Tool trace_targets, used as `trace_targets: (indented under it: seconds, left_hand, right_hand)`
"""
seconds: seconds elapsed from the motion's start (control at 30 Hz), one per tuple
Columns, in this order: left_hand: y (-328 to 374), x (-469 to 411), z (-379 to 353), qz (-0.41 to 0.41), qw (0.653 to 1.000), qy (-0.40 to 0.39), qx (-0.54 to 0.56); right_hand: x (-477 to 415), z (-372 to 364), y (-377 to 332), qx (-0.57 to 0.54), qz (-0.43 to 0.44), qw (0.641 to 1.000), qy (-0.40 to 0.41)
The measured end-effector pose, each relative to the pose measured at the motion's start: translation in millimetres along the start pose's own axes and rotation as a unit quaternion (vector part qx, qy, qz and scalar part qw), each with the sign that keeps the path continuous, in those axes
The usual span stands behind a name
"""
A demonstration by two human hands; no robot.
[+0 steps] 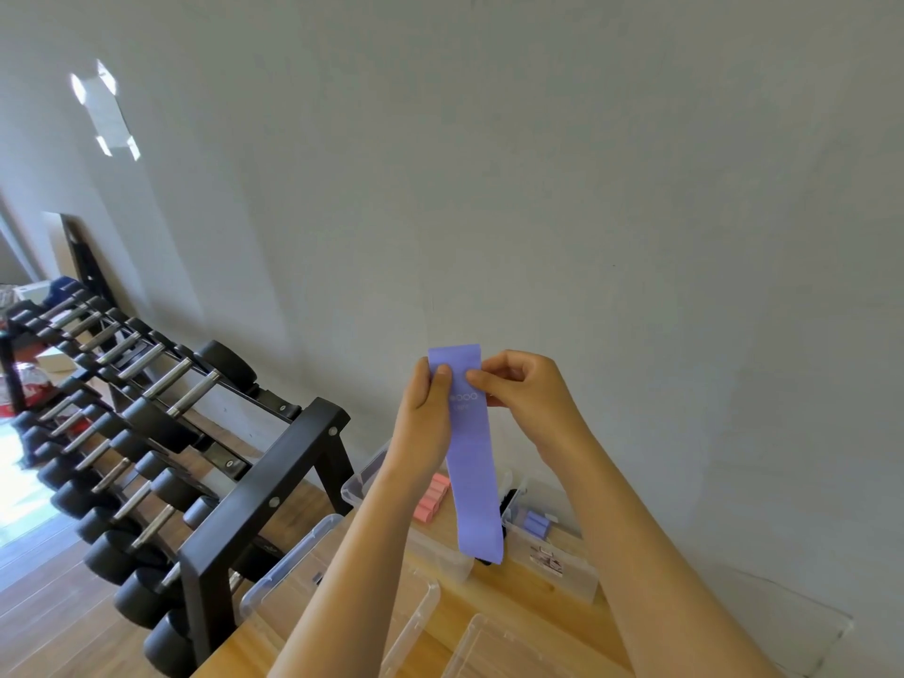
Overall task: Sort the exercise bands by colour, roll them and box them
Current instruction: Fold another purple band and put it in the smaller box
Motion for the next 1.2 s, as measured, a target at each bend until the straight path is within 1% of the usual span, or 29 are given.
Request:
trace_targets:
  seconds: [0.17, 0.3, 0.37, 0.53, 0.67, 0.83, 0.93, 1.03, 1.2]
  left_hand:
    - [3, 0, 7, -0.021, 1.0, -0.011, -0.002]
    - [4, 0, 22, -0.036, 0.999, 0.029, 0.002]
    - [6, 1, 29, -0.034, 0.999, 0.032, 0.021]
    - [10, 3, 32, -0.021, 0.999, 0.014, 0.046]
    - [13, 4, 32, -0.028, 0.998, -0.003, 0.056]
    - [19, 2, 33, -0.036, 0.997, -0.023, 0.059]
    - [22, 3, 34, -0.027, 0.997, -0.044, 0.065]
    - [23, 2, 35, -0.009, 0.993, -0.061, 0.097]
    - [26, 4, 33, 0.0, 0.982, -0.093, 0.163]
  right_hand:
    - [-1, 1, -3, -0.014, 0.011, 1.0, 0.003]
    - [-2, 4, -7, -0.022, 0.017, 1.0, -0.001]
    - [-2, 7, -9, -0.029, 0.02, 0.999, -0.001]
    - [-2, 7, -12, -0.04, 0.02, 0.999, -0.012]
    - [-1, 8, -14, -0.046, 0.021, 0.998, -0.024]
    - [0, 11, -21, -0.013, 0.023, 0.998, -0.063]
    - [2, 12, -27, -0.005, 0.046, 0.996, -0.077]
    - [3, 12, -29, -0.039, 0.06, 0.995, -0.076]
    - [6, 6, -25, -0.136, 0.031, 0.984, -0.112]
Point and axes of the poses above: each hand's wrist, its own x-axis away from the middle knuckle, its own z-axis out of the back of the hand, y = z × x, the point moved 3 cm from there along -x, towards the middle knuckle, and after that the axes turned 1 degree about y, right-handed, at the moved point
